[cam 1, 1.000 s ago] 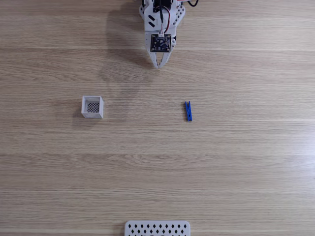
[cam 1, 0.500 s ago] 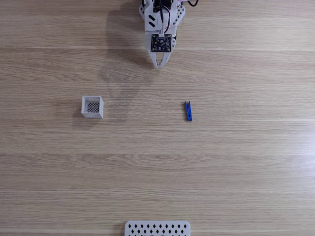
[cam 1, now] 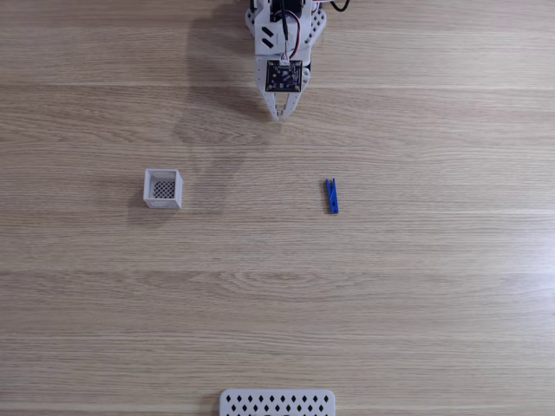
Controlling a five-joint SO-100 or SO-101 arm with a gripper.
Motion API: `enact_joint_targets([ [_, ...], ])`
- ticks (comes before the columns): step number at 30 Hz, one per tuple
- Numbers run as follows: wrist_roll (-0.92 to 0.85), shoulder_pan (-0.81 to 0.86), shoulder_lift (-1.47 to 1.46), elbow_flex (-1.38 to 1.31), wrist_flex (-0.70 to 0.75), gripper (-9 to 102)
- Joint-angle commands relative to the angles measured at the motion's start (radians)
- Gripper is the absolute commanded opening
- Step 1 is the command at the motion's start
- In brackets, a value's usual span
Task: Grasp a peg and put it in the crate.
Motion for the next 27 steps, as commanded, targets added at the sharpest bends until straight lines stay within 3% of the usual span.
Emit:
enact_joint_targets([
  [1, 0.008, -0.006, 0.009, 0.021, 0.008, -1],
  [15, -0.006, 0.005, -0.084, -0.018, -0.003, -1],
  [27, 0.011, -0.075, -0.96, -0.744, 0.017, -1],
])
